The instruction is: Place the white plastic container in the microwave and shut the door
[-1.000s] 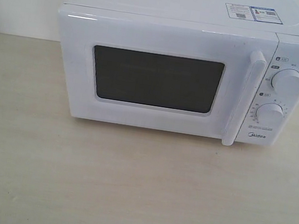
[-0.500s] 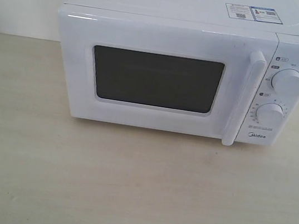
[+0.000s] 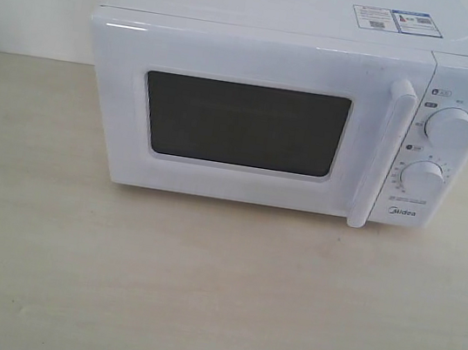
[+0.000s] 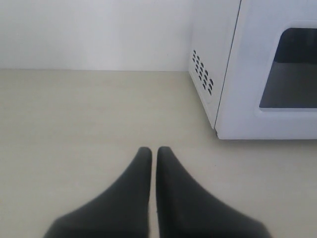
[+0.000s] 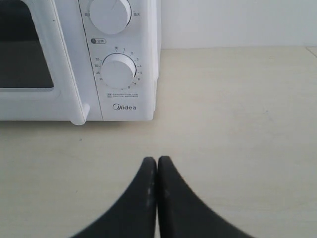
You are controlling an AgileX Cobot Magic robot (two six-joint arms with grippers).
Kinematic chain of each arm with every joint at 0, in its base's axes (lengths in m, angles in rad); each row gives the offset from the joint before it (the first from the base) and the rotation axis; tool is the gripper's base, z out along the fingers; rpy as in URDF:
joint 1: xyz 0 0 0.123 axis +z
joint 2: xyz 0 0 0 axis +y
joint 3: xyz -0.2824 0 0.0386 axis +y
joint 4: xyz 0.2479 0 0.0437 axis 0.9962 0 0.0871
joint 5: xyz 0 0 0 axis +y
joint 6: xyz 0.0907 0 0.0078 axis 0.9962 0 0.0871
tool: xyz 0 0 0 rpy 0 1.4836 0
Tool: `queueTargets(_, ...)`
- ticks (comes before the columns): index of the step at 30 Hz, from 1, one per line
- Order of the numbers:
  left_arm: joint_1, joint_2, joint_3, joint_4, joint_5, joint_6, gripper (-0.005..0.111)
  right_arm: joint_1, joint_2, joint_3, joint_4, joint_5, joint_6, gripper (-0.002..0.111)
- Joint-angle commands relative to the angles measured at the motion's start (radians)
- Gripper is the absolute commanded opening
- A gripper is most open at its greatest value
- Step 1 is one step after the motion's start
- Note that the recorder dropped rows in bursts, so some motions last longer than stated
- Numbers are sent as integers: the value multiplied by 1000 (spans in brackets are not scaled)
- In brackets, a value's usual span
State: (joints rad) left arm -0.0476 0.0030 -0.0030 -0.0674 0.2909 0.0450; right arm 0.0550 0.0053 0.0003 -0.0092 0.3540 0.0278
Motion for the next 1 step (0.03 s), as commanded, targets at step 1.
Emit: queueTargets(1, 3, -3, 3, -11, 2, 3, 4, -5, -5, 0, -2, -6, -3, 0)
